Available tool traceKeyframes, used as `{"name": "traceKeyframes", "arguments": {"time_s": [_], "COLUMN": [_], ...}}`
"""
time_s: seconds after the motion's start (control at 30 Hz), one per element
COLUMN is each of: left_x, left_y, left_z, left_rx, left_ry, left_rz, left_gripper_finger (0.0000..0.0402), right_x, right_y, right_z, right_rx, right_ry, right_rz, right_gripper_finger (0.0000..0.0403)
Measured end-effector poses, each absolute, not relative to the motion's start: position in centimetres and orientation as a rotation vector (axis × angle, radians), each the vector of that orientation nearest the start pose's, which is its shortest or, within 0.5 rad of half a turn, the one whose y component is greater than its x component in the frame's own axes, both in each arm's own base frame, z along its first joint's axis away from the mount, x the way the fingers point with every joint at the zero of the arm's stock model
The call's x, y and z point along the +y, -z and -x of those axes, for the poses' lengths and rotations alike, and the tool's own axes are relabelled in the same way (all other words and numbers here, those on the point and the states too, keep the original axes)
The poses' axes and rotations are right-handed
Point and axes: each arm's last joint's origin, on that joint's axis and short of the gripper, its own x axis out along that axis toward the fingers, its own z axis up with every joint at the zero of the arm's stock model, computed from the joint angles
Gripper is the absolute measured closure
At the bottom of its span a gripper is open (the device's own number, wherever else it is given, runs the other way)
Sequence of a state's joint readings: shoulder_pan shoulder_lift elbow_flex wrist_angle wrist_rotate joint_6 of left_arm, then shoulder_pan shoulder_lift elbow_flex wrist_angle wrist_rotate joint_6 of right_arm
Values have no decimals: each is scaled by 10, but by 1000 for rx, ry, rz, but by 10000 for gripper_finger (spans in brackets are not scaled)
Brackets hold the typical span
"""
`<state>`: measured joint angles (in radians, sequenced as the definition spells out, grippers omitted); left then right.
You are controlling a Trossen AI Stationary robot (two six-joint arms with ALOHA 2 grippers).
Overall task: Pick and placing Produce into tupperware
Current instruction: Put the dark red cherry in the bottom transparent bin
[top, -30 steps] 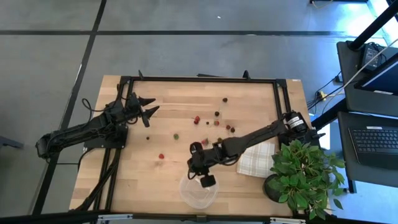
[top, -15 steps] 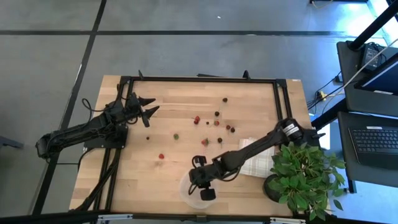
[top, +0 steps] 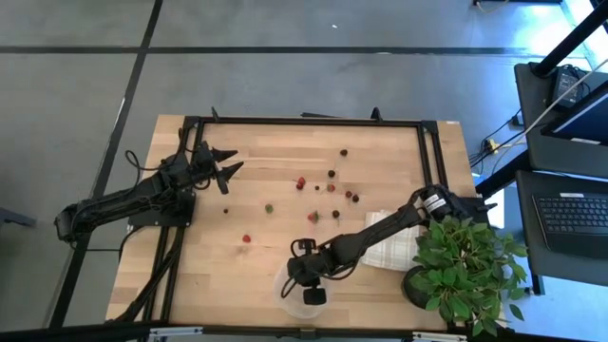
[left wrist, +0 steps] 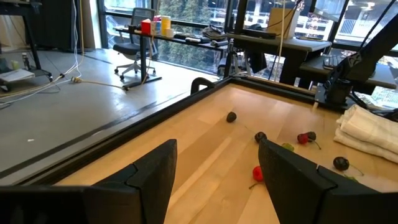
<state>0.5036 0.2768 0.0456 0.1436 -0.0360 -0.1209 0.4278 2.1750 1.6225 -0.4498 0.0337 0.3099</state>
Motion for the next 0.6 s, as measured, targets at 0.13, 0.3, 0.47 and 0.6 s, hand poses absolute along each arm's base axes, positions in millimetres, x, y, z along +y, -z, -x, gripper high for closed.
{"name": "traceKeyframes", "arguments": {"time_s": [0.13,0.3,0.47,0.6], "left_x": [56,56,56,56], "left_y": [-169,-170,-170,-170], "left_z": [-100,-100,-100,-100], "left_rx": [54,53,54,54], "left_ry": [-544,-544,-544,-544], "left_rz": [138,138,138,139], "left_gripper_finger": [182,182,182,182], "right_x": [190,192,195,199], "right_y": [-181,-183,-170,-167], "right_z": [-421,-424,-433,-439], "right_rx": [1099,1178,1277,1327], "right_ry": [-164,-141,-119,-116], "right_rz": [-13,9,44,73], "right_gripper_finger": [310,310,310,310]}}
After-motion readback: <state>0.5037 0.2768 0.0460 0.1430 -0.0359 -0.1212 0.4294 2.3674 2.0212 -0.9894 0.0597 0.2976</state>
